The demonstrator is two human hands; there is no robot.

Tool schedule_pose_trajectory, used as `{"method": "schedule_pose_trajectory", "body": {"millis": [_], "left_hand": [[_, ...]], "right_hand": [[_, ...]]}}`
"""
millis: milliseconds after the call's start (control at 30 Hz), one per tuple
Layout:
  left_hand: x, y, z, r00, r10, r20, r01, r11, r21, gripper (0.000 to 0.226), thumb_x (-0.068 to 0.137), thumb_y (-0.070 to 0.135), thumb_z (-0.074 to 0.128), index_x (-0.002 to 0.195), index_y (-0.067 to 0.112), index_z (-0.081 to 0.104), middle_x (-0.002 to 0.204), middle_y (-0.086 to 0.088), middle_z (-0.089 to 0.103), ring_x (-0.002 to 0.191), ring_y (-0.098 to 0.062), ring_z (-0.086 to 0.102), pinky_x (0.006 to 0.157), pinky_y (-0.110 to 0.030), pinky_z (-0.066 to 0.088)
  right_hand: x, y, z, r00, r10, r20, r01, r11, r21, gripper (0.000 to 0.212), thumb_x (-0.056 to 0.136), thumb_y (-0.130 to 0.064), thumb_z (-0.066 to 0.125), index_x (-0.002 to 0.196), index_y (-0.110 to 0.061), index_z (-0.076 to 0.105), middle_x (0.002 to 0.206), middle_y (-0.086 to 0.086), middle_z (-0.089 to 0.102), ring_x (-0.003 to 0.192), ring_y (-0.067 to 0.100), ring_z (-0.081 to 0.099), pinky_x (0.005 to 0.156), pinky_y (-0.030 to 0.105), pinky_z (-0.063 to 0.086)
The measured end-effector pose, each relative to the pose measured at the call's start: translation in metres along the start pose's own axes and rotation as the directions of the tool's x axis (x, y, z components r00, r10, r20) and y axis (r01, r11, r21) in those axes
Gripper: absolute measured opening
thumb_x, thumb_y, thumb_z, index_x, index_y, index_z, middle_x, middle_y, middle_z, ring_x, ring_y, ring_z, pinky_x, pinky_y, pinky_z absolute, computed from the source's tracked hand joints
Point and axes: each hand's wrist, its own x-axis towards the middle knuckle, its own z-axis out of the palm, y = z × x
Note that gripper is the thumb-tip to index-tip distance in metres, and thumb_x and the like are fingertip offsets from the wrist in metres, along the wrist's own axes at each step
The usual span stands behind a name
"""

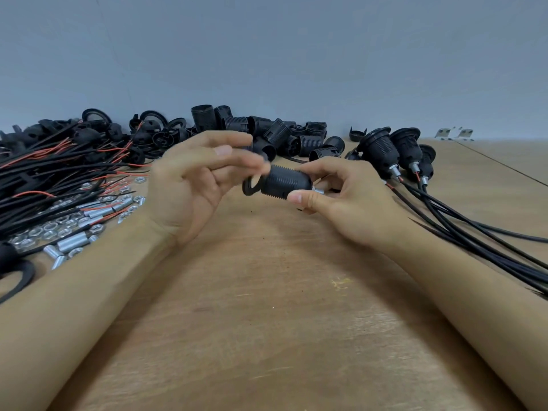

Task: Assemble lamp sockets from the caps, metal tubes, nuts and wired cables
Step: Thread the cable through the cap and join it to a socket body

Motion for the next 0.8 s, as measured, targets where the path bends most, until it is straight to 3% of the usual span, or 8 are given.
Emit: {"method": "schedule_pose_trajectory", "body": {"millis": [100, 200, 300, 367, 467, 567, 700, 800], "left_hand": [[0.001, 0.001, 0.0, 0.993, 0.024, -0.118, -0.02, 0.999, 0.036, 0.024, 0.084, 0.01, 0.05, 0.084, 0.009, 0.073, 0.066, -0.007, 0.068, 0.062, -0.023, 0.067, 0.074, -0.035, 0.057], [0.003, -0.007, 0.004, 0.976, 0.032, -0.217, 0.018, 0.974, 0.225, 0.02, 0.092, 0.0, 0.055, 0.088, 0.011, 0.071, 0.08, -0.006, 0.071, 0.074, -0.02, 0.066, 0.077, -0.032, 0.055], [-0.002, -0.017, 0.006, 0.992, 0.093, -0.087, -0.013, 0.757, 0.653, 0.019, 0.093, 0.002, 0.063, 0.101, 0.017, 0.069, 0.097, -0.003, 0.072, 0.086, -0.017, 0.068, 0.079, -0.027, 0.054], [-0.009, -0.024, 0.01, 0.994, 0.105, 0.032, -0.088, 0.581, 0.809, 0.016, 0.096, 0.013, 0.062, 0.11, 0.019, 0.066, 0.097, 0.001, 0.07, 0.084, -0.011, 0.065, 0.073, -0.017, 0.05], [-0.014, -0.032, 0.015, 0.989, 0.11, 0.095, -0.134, 0.443, 0.887, 0.027, 0.094, 0.031, 0.064, 0.12, 0.025, 0.06, 0.097, 0.005, 0.064, 0.078, -0.008, 0.058, 0.07, -0.021, 0.049], [-0.015, -0.023, 0.015, 0.968, 0.214, 0.133, -0.206, 0.373, 0.905, 0.025, 0.089, 0.04, 0.068, 0.107, 0.025, 0.061, 0.093, 0.01, 0.061, 0.078, -0.01, 0.055, 0.068, -0.021, 0.044], [-0.022, -0.017, 0.019, 0.882, -0.093, 0.461, -0.401, 0.364, 0.84, 0.045, 0.072, 0.055, 0.081, 0.102, 0.023, 0.069, 0.1, 0.011, 0.064, 0.093, -0.01, 0.057, 0.081, -0.02, 0.044], [-0.02, -0.018, 0.019, 0.894, -0.139, 0.426, -0.339, 0.412, 0.846, 0.044, 0.07, 0.042, 0.086, 0.107, 0.024, 0.072, 0.1, 0.014, 0.066, 0.09, -0.008, 0.058, 0.08, -0.024, 0.048]], "right_hand": [[0.001, 0.0, -0.001, 0.999, 0.036, -0.011, -0.035, 0.998, 0.049, 0.025, 0.08, -0.019, 0.081, 0.101, -0.028, 0.073, 0.083, 0.002, 0.073, 0.071, 0.019, 0.072, 0.078, 0.046, 0.06], [0.0, 0.0, -0.001, 1.0, 0.031, 0.004, -0.031, 0.999, 0.023, 0.025, 0.079, -0.021, 0.081, 0.095, -0.038, 0.07, 0.08, -0.004, 0.072, 0.074, 0.02, 0.071, 0.082, 0.044, 0.058], [-0.001, 0.002, 0.003, 0.999, 0.045, 0.013, -0.045, 0.999, -0.019, 0.024, 0.078, -0.022, 0.082, 0.096, -0.033, 0.071, 0.078, -0.005, 0.072, 0.074, 0.02, 0.071, 0.081, 0.043, 0.057], [-0.001, 0.004, 0.005, 0.998, 0.068, 0.015, -0.068, 0.997, -0.032, 0.023, 0.078, -0.021, 0.082, 0.096, -0.028, 0.07, 0.076, -0.004, 0.071, 0.067, 0.016, 0.071, 0.078, 0.041, 0.058], [0.0, 0.005, 0.003, 0.997, 0.082, -0.012, -0.083, 0.994, -0.066, 0.022, 0.08, -0.021, 0.081, 0.097, -0.026, 0.07, 0.077, -0.006, 0.07, 0.064, 0.011, 0.071, 0.076, 0.035, 0.058], [0.004, 0.008, -0.001, 0.991, 0.107, -0.076, -0.113, 0.991, -0.068, 0.021, 0.08, -0.022, 0.08, 0.098, -0.025, 0.07, 0.081, -0.005, 0.071, 0.061, 0.012, 0.071, 0.077, 0.036, 0.059], [0.005, 0.01, -0.001, 0.986, 0.118, -0.115, -0.125, 0.99, -0.057, 0.019, 0.081, -0.024, 0.08, 0.096, -0.026, 0.07, 0.073, -0.006, 0.07, 0.057, 0.011, 0.071, 0.073, 0.033, 0.059], [0.004, 0.01, -0.001, 0.986, 0.12, -0.113, -0.127, 0.99, -0.054, 0.019, 0.081, -0.026, 0.08, 0.097, -0.027, 0.069, 0.074, -0.007, 0.07, 0.057, 0.01, 0.07, 0.072, 0.029, 0.059]]}}
